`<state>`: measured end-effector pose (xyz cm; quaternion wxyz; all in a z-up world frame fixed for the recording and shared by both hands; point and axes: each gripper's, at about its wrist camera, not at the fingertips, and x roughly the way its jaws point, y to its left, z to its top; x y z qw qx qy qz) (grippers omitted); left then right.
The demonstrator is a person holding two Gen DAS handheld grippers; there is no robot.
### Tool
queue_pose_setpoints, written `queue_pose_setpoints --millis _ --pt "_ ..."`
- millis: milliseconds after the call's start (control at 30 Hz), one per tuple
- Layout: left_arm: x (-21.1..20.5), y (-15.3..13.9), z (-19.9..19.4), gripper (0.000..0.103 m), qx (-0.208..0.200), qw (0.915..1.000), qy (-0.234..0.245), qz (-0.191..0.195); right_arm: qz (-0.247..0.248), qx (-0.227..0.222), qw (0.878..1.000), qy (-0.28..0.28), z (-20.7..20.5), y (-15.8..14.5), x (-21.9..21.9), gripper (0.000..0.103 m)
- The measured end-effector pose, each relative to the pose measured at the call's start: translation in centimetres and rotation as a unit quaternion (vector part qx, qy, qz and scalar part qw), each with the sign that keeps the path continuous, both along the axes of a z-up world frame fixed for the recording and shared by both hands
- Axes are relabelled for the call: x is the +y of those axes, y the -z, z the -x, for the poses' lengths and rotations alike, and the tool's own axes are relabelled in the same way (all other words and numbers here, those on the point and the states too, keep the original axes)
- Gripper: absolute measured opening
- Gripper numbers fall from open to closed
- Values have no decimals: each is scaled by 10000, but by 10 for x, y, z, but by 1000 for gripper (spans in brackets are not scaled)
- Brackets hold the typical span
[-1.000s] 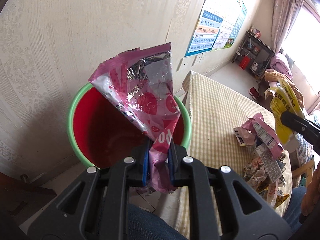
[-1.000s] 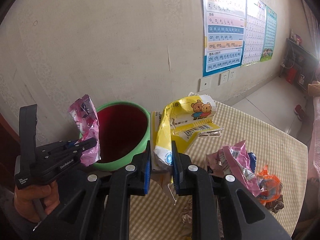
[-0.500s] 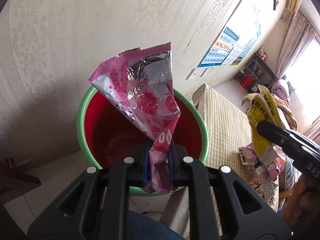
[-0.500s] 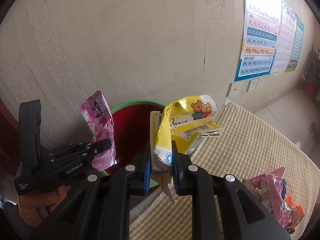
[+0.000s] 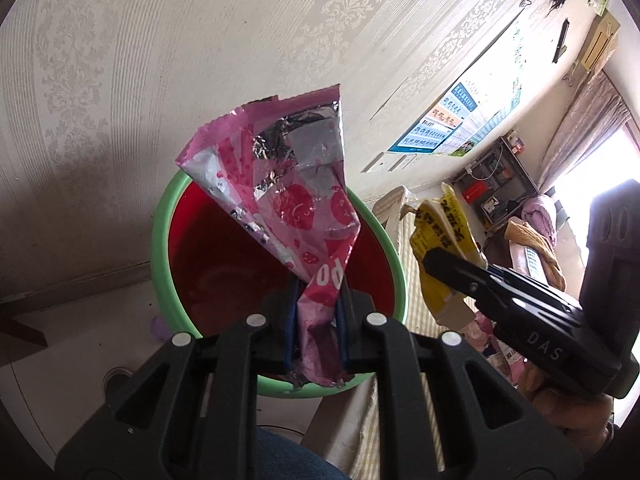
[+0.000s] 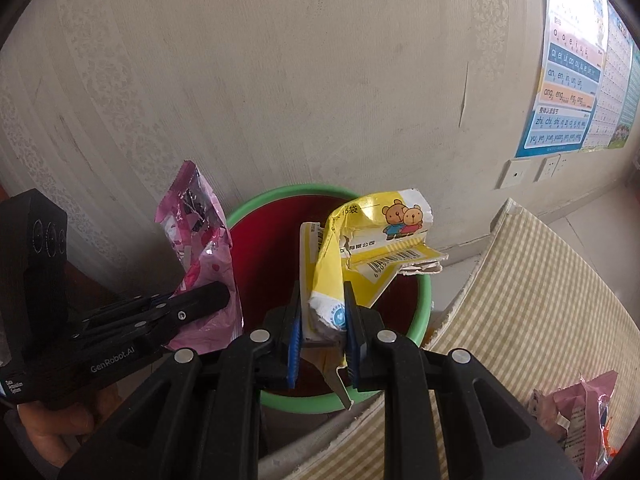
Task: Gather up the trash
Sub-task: 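Open both tools to drop the wrappers into the bin, then move both open tools back over the trash pile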
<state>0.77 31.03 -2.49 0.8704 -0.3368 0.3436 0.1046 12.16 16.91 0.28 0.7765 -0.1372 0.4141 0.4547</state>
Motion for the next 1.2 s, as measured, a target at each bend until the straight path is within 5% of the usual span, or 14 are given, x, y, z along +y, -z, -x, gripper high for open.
queue_pose_setpoints --millis 100,167,233,533,667,1200 --pt "4 3 1 18 28 9999 -30 122 -24 42 10000 -39 -5 1 6 22" --pt "6 5 0 41 67 9997 -35 247 -86 53 9999 -39 -8 -2 8 33" --pt "9 6 -1 52 43 9995 -46 315 -187 90 9998 27 -12 -4 7 49" --pt "5 2 1 97 205 9996 -150 87 -510 250 9972 483 -25 -19 -17 74" --pt "0 0 -6 97 360 9992 -108 -119 -512 188 9961 697 -21 -25 -32 89" --pt "-46 -18 -10 97 558 9948 281 -809 -321 218 9856 1645 0 -19 -144 92"
